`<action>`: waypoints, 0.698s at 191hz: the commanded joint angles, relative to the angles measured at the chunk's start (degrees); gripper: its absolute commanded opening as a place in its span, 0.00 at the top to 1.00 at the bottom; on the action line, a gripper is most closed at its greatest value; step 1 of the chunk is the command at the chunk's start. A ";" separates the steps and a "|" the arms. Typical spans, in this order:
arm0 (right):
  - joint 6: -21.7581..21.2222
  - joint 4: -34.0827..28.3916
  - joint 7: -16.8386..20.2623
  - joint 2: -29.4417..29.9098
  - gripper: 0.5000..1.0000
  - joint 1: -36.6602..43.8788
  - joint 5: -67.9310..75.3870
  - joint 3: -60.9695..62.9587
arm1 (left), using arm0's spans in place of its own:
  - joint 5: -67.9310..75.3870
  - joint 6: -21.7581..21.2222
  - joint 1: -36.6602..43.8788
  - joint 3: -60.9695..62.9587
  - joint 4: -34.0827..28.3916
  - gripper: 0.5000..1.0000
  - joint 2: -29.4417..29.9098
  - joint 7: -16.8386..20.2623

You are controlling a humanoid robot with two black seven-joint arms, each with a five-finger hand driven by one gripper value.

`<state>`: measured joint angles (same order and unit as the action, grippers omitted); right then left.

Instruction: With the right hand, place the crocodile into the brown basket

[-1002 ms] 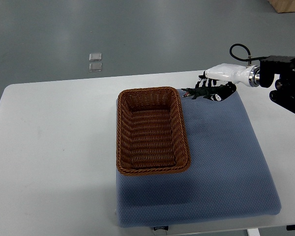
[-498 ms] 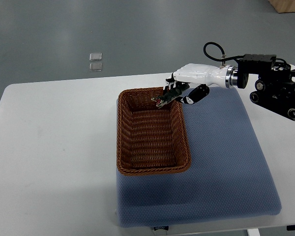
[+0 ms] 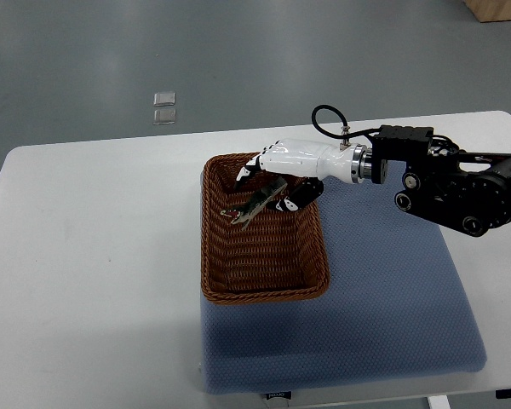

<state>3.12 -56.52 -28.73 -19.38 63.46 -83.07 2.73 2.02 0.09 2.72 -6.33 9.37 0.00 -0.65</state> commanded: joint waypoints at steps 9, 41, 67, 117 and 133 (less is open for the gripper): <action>0.31 0.01 -0.27 -0.13 0.14 0.08 0.19 0.35 | 0.00 0.00 0.00 0.00 0.04 0.00 0.00 -0.05; -0.22 0.10 -0.63 -2.51 0.14 0.61 4.23 0.61 | 0.00 0.00 0.00 0.00 0.04 0.00 0.00 -0.05; -4.96 0.18 -0.10 -6.55 0.14 0.70 19.33 -0.09 | 0.00 0.00 0.00 0.00 -0.05 0.00 0.00 -0.05; -23.51 6.24 -0.01 -10.86 0.14 -1.06 49.13 0.00 | 0.00 0.00 0.00 0.00 -0.05 0.00 0.00 -0.05; -28.52 9.68 0.16 -11.03 0.14 -2.47 58.28 0.08 | 0.00 0.00 0.00 0.00 0.04 0.00 0.00 -0.05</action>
<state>-19.59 -50.55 -28.73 -29.97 62.44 -35.25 2.72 2.02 0.09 2.72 -6.33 9.37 0.00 -0.67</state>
